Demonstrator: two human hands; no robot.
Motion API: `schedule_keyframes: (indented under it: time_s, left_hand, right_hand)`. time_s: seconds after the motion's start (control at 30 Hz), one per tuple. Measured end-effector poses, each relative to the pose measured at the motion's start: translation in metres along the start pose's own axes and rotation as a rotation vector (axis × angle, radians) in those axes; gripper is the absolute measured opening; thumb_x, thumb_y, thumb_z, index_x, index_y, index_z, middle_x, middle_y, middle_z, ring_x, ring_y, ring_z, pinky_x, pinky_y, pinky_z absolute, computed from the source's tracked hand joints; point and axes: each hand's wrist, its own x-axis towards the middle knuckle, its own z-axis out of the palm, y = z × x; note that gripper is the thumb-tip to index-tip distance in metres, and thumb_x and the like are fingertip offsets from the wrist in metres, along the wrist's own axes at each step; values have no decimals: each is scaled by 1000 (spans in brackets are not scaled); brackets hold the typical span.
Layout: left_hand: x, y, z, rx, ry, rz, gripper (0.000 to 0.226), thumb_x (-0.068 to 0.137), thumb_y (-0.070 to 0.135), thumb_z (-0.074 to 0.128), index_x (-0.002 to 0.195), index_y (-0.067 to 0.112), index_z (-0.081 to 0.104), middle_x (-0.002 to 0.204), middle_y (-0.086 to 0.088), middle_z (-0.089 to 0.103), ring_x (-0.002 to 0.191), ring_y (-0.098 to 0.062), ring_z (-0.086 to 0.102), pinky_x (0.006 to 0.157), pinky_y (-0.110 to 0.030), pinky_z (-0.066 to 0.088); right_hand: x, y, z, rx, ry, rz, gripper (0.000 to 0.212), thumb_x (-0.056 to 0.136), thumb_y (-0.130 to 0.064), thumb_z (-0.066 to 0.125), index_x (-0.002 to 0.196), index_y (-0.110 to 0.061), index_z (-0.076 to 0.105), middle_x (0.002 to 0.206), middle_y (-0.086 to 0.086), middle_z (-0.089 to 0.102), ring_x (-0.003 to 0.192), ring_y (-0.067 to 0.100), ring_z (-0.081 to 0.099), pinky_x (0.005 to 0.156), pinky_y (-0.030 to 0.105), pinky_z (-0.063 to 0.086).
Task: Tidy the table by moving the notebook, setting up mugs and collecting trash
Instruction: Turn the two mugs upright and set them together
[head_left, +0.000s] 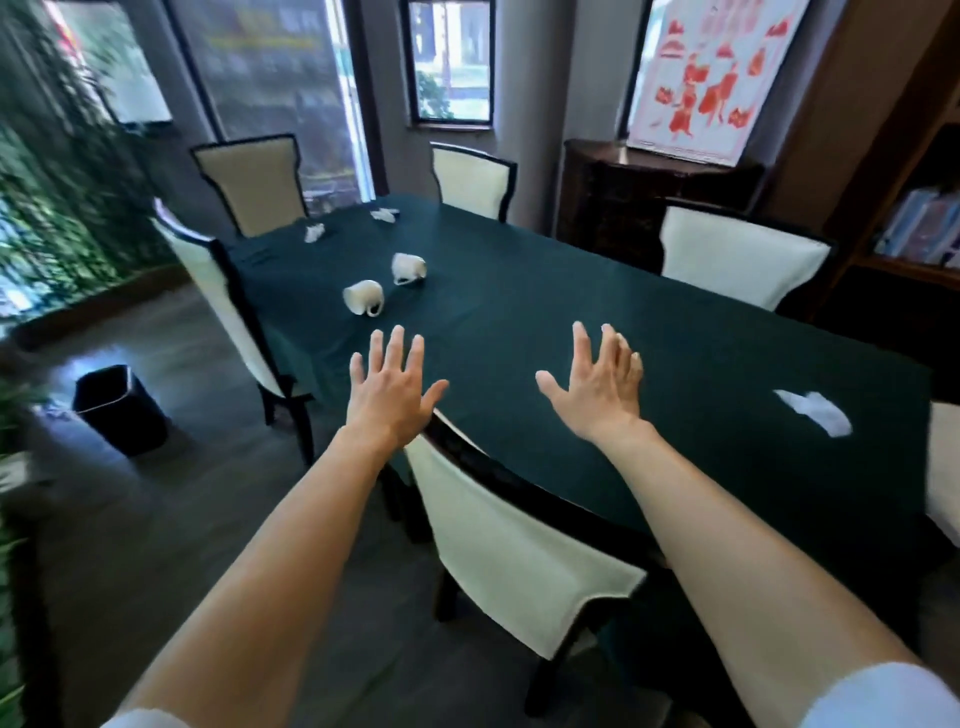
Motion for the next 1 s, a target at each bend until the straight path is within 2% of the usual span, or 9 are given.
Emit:
schedule_keyframes:
  time_s: [0.2,0.47,0.73,1.0]
  left_hand:
    - [-4,-105,-15,9,21,-134,82,105,61,37,169,15,12,178,-13,3,163,-37,-2,128,-62,10]
    - [17,-180,-12,-22,7,-204,80,106,60,36,169,16,12,178,-12,0,164,-36,-2,128,-61,8]
    - [110,-250,11,-40,-10,-260,79,106,60,35,169,16,13,178,-13,3,164,-36,2,128,-59,10]
    - [227,-300,27,-45,-46,-271,79,106,62,36,168,18,13,178,-11,2,164,-34,2,129,-59,10]
  right_hand:
    - [4,-110,35,43,-74,-75,89,98,-68,38,165,-17,9,169,26,7,157,42,7,126,60,8]
    - [52,-204,71,88,-94,-180,89,96,-68,41,164,-19,10,169,24,8,158,40,5,127,57,5]
    - [149,-284,130,116,-110,-245,91,96,-68,43,164,-19,10,168,24,9,157,40,9,127,57,6]
    - [268,-346,176,154,-173,-233,90,96,-66,45,164,-18,11,169,24,9,157,41,10,126,56,7]
